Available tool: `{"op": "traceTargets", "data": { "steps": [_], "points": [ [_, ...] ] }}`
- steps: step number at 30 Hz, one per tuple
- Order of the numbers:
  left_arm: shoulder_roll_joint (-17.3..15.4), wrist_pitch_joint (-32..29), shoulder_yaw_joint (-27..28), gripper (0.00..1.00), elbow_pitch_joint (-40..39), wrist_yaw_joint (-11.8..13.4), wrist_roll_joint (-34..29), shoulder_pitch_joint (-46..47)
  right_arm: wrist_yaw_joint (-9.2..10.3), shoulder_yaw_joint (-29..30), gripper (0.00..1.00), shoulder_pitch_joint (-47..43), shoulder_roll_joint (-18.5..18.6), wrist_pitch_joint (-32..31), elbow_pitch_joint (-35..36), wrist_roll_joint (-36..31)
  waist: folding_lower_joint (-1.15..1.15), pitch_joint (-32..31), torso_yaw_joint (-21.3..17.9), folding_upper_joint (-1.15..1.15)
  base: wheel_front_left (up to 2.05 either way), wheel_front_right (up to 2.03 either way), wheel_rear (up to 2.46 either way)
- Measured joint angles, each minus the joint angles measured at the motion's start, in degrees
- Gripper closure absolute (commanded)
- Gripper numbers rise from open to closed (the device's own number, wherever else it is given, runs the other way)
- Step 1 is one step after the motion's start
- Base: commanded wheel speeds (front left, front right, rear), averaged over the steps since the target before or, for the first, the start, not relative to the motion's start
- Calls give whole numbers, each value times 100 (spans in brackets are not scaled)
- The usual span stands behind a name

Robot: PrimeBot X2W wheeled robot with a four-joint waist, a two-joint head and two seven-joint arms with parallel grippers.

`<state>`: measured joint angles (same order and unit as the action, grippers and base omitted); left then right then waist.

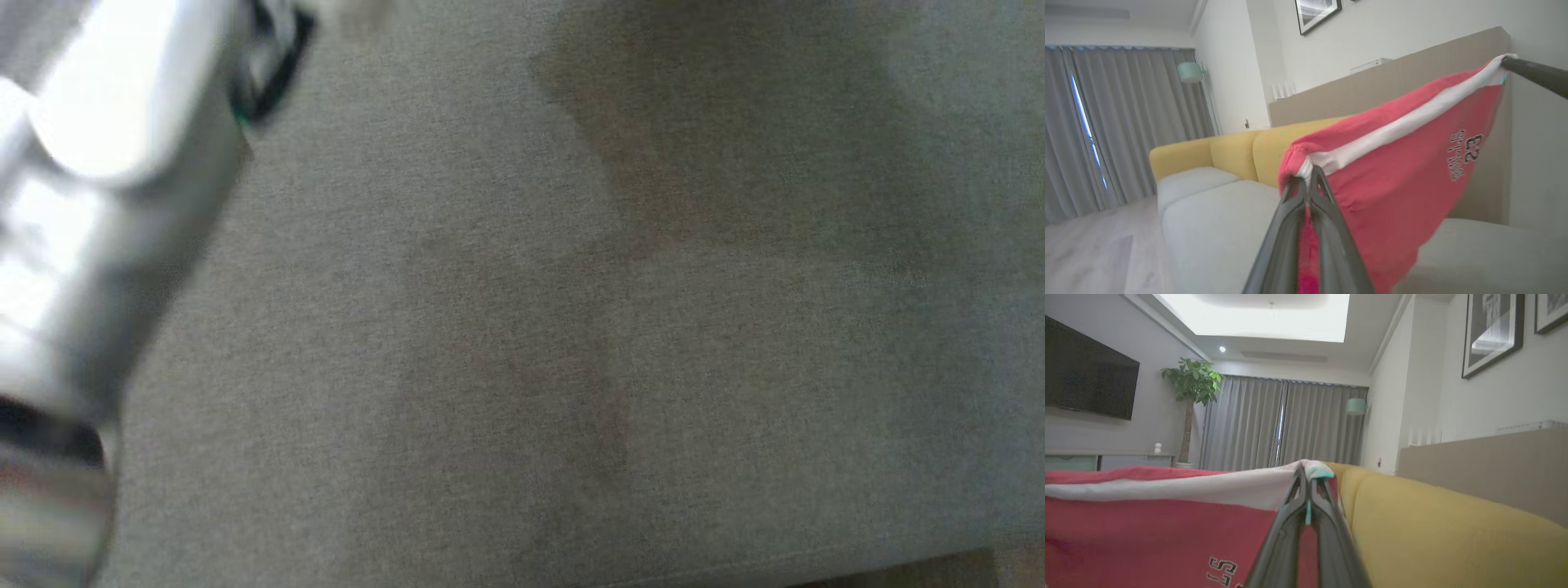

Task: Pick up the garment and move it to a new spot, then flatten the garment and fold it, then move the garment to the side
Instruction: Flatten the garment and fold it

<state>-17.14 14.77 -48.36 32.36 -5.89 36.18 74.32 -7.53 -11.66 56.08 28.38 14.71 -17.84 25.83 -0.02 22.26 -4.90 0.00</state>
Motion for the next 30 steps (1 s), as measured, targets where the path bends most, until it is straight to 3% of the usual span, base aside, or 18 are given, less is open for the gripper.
{"op": "traceTargets", "data": {
  "steps": [4,8,16,25,30],
  "points": [
    [0,-1,52,100,-250,-104,12,-1536,0,156,100,-1504,-90,0,67,140,2,-110,83,0,0,0,0],
    [-93,-7,-490,100,-338,-169,123,-2947,0,316,100,-3043,-316,-26,96,312,3,-295,135,0,0,0,0],
    [-454,-7,-708,100,-1010,-167,200,-4546,0,679,100,-4967,-387,-401,1048,548,3,-794,144,0,0,0,0],
    [-878,-177,-873,100,-1889,312,335,-6345,0,1173,100,-7415,-371,-1319,2562,759,4,-1504,98,1,0,0,0],
    [-1180,-393,-784,100,-2859,597,769,-6928,-1,1649,100,-8057,-564,-1656,3338,706,4,-1716,83,1,0,0,0]
  ]
}}
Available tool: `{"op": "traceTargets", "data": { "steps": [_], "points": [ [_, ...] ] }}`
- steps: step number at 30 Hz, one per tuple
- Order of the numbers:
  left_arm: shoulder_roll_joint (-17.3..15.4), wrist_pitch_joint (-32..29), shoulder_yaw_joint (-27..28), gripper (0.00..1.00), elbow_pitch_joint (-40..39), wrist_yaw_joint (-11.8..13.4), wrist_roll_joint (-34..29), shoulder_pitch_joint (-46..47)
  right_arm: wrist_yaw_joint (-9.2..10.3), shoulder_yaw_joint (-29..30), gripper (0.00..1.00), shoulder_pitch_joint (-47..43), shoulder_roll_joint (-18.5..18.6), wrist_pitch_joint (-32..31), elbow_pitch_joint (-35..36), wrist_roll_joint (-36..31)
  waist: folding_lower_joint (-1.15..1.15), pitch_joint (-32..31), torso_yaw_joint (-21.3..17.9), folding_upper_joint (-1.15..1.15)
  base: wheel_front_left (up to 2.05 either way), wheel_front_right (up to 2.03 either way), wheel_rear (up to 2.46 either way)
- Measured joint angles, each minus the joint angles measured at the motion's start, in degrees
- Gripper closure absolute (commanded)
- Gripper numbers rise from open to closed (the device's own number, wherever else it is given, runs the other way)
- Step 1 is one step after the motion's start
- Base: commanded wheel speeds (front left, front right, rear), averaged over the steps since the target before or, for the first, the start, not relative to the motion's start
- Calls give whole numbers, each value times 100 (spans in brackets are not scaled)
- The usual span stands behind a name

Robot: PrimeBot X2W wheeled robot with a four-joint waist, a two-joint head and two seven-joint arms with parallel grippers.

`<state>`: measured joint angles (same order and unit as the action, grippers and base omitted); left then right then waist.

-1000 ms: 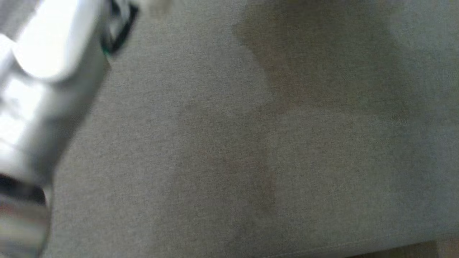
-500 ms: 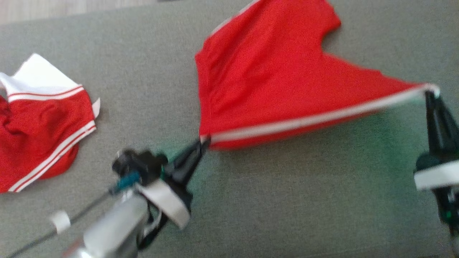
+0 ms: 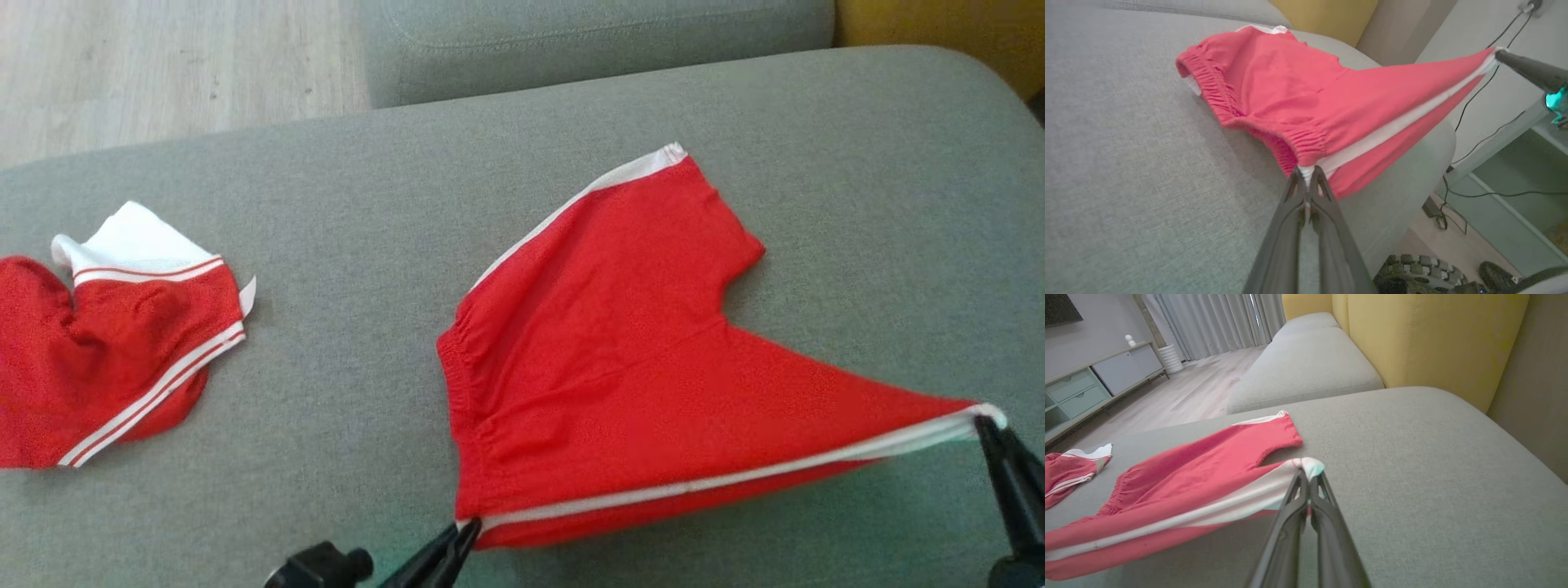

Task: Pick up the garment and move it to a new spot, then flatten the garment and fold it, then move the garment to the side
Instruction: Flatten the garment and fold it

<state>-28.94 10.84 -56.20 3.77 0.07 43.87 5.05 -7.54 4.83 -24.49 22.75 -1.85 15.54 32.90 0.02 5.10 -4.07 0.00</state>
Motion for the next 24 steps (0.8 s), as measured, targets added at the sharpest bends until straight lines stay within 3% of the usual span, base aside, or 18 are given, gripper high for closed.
{"op": "traceTargets", "data": {
  "steps": [7,15,24],
  "points": [
    [104,-277,287,100,-411,-10,524,282,0,193,100,444,-278,-371,-23,-255,-1,23,178,0,0,0,0],
    [954,-688,603,100,233,-278,1269,1357,0,102,100,2241,-312,-533,-1126,-470,-3,346,437,0,0,0,0],
    [1358,-725,931,100,953,-542,1742,2069,0,-549,100,3989,-60,-572,-2440,-396,-3,848,665,0,0,0,0]
  ]
}}
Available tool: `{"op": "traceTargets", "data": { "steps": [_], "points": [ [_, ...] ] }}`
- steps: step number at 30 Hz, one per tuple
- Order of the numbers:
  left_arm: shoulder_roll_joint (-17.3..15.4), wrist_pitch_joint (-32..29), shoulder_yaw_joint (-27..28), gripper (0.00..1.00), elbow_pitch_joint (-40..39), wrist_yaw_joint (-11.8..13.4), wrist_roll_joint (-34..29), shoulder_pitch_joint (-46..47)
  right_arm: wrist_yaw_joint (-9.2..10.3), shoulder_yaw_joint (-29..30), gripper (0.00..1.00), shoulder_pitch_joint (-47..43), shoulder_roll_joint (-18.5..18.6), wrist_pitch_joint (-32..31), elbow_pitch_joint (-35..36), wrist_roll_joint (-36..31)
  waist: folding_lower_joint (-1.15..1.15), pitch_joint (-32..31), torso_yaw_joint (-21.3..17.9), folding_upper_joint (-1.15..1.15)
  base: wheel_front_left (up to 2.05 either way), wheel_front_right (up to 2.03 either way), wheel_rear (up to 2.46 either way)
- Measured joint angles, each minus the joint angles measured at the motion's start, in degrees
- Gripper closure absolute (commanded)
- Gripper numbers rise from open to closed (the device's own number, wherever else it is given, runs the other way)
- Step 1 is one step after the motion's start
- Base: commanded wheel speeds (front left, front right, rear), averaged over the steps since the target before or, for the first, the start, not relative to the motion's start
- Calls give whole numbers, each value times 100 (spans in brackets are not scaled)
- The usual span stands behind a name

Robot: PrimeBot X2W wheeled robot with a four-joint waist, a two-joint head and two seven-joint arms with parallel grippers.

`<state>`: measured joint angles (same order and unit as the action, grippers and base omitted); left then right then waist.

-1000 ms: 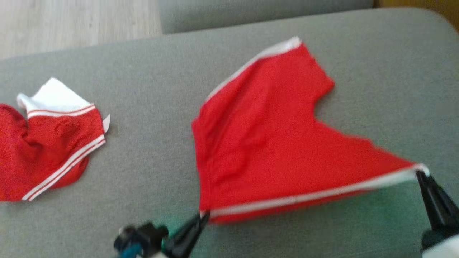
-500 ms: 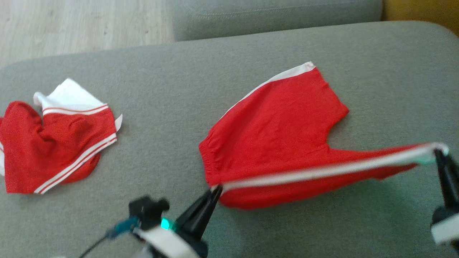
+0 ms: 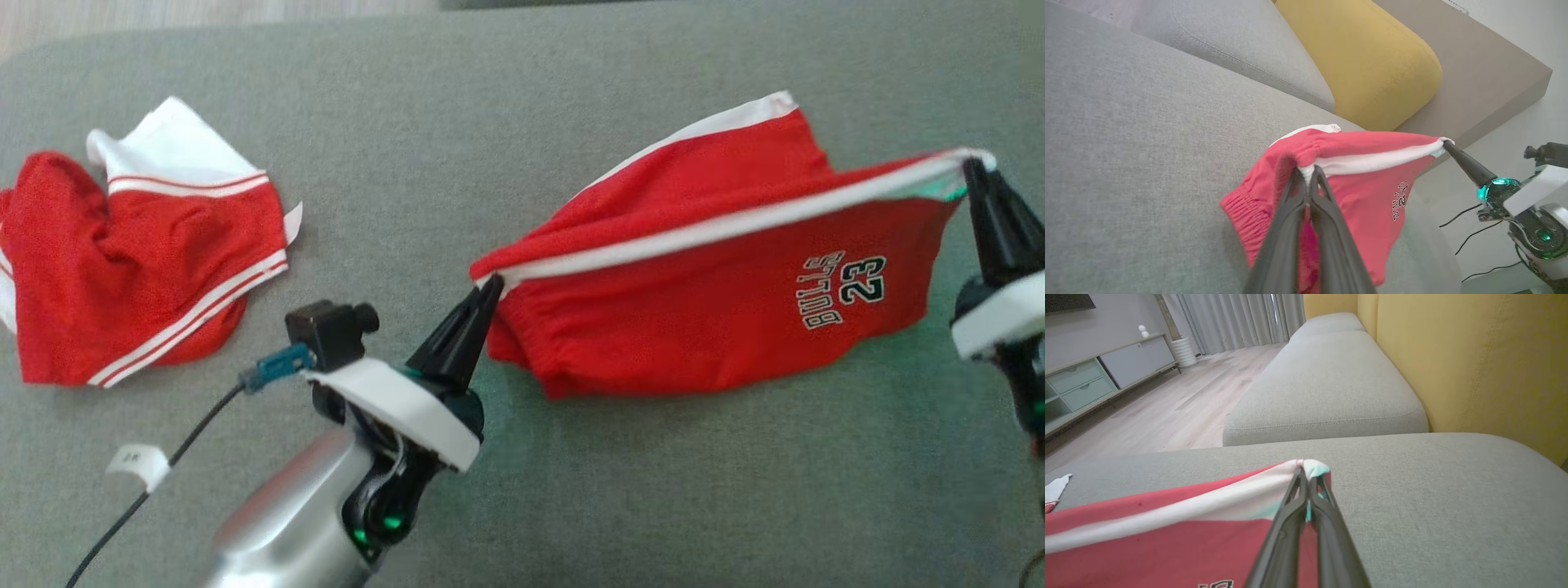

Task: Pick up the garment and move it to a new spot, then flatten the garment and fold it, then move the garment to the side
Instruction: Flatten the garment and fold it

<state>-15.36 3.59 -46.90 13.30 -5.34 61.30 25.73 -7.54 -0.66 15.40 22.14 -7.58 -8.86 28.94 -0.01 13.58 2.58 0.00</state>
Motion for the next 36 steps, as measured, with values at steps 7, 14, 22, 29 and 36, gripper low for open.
{"op": "traceTargets", "data": {
  "steps": [7,14,22,29,36],
  "points": [
    [232,19,79,100,521,-71,77,465,0,-583,100,1012,162,34,-931,203,0,330,156,0,0,0,0],
    [399,75,59,100,924,-73,7,745,0,-1120,100,1831,346,112,-1758,424,1,519,316,0,0,0,0],
    [576,197,51,77,1340,-123,7,936,0,-1689,71,2408,365,304,-2481,617,1,615,463,0,0,0,0],
    [703,561,22,0,1748,-125,-97,942,0,-1920,0,2469,328,1045,-2803,806,1,463,504,0,0,0,0],
    [698,1045,73,0,1811,380,-758,592,0,-2294,0,1559,366,1370,-2508,1124,2,128,464,0,0,0,0]
  ]
}}
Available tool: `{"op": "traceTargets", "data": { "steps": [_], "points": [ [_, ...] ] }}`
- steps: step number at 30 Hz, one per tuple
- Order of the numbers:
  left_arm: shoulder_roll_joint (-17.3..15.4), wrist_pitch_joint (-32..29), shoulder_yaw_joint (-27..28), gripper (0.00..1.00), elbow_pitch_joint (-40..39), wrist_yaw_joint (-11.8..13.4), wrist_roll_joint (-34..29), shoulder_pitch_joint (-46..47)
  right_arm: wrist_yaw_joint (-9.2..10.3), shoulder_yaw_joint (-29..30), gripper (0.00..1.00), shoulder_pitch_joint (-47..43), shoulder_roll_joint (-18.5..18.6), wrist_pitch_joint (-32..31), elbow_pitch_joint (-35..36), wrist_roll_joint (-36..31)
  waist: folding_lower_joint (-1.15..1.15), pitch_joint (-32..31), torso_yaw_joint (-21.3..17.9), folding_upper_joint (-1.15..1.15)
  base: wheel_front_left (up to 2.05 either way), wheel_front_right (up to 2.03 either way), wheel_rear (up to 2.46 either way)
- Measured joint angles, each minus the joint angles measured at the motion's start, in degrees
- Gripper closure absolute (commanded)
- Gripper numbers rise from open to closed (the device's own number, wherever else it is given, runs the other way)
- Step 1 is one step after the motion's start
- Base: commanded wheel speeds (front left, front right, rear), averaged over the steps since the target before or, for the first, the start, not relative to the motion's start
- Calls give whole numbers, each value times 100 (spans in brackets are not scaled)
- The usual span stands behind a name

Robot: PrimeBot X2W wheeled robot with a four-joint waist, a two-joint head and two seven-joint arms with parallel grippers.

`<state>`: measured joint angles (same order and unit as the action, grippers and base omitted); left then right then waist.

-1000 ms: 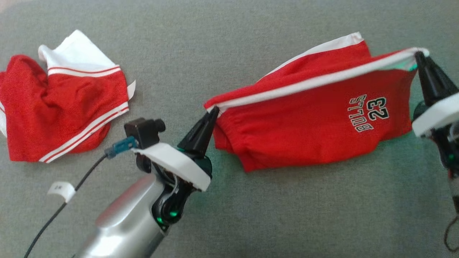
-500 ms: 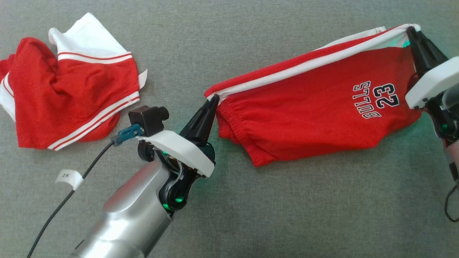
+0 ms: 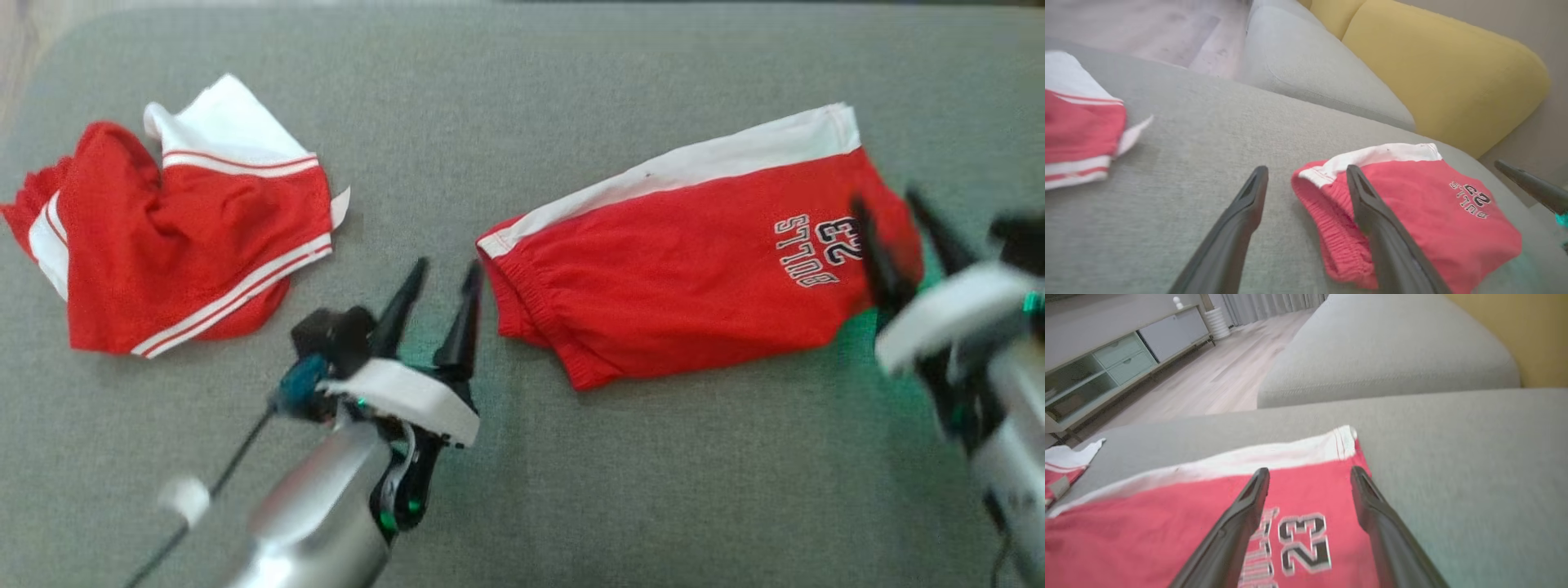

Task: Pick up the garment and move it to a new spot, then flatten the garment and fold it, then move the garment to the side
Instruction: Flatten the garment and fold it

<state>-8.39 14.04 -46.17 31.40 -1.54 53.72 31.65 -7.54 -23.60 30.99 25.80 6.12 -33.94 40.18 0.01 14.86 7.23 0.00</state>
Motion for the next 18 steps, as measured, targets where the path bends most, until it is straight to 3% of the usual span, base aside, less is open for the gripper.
{"op": "traceTargets", "data": {
  "steps": [1,2,3,7,12,18],
  "points": [
    [-5,24,55,0,-67,191,-235,-133,0,-38,0,-216,4,2,47,49,0,-59,-12,0,0,0,0],
    [24,25,554,0,-569,669,-915,-525,0,-57,0,-598,33,29,104,113,1,-161,-30,0,0,0,0],
    [35,25,789,0,-887,868,-1322,-723,0,-45,0,-731,47,46,110,134,1,-198,-35,0,0,0,0],
    [203,51,1236,0,-1934,1390,-2797,-1577,0,244,0,-882,69,132,-57,142,0,-239,40,0,0,0,0],
    [360,51,1421,0,-2706,1569,-3778,-2498,0,679,0,-509,54,151,-684,-141,0,-213,252,0,0,0,0],
    [438,51,1504,0,-2938,1507,-4143,-2699,0,1116,0,56,-47,123,-1662,-454,0,-194,644,0,0,0,0]
  ]
}}
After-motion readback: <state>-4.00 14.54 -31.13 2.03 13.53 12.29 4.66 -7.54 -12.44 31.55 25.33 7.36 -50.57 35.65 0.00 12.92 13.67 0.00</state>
